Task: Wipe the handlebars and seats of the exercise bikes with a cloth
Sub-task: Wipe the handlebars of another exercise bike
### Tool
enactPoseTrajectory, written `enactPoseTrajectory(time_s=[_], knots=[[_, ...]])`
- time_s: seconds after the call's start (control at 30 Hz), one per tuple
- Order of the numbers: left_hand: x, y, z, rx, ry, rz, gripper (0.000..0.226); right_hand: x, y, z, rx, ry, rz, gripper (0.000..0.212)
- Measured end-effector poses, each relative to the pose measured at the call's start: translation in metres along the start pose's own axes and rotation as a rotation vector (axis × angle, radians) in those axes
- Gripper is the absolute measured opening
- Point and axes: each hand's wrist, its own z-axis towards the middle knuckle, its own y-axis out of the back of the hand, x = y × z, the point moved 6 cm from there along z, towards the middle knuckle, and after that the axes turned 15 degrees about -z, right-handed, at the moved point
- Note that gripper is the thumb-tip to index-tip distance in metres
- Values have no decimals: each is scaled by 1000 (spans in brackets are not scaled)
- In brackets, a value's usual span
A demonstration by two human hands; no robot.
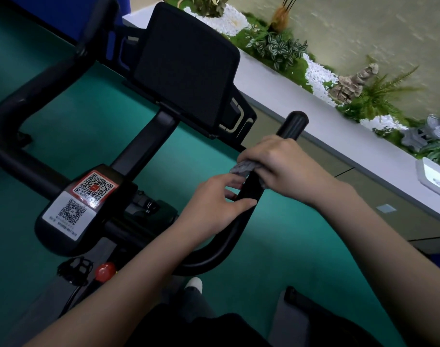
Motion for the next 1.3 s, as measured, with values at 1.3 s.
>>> enactPoseTrajectory(time_s=[1.3], knots=[[-5, -3, -2, -40, -161, 141, 42, 18, -125, -73, -526, -856, 1684, 20]])
